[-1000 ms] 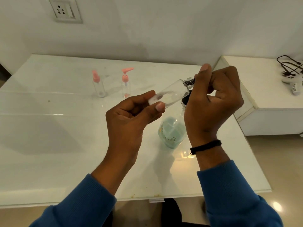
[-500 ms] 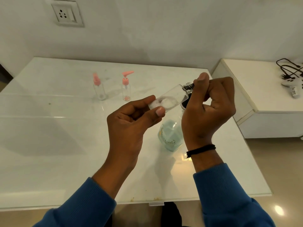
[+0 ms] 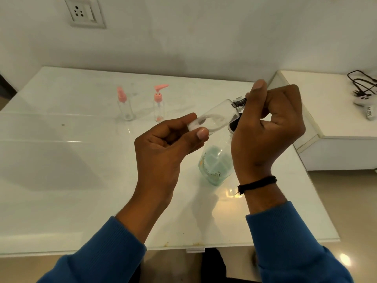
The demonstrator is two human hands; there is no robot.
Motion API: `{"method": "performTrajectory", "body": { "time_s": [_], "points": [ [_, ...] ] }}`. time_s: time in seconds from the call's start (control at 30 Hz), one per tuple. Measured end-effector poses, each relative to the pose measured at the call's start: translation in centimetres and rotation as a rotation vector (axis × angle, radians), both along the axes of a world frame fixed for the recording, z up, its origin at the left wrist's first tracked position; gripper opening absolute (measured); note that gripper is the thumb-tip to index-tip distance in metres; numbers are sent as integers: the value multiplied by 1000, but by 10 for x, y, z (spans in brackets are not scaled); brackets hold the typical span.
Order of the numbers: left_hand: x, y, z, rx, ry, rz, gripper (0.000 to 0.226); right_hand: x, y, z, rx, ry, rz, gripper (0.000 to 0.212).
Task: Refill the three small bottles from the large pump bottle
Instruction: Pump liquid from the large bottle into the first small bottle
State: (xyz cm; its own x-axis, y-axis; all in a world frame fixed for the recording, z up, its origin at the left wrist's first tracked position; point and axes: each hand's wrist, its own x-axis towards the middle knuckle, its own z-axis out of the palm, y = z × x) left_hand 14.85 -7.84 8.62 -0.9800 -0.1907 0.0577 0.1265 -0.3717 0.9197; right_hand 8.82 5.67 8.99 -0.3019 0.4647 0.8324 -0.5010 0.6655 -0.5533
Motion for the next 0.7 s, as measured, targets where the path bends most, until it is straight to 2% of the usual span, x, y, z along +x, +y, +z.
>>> {"method": "performTrajectory", "body": {
  "time_s": [0.2,0.7],
  "points": [
    [0,1,-1,-7,-8,10,45,4,-2,-6,-13,-11,61,34],
    [-1,0,-1,-26,-3,-3,46,2,-1,-2,29,2,-31,35]
  ]
}}
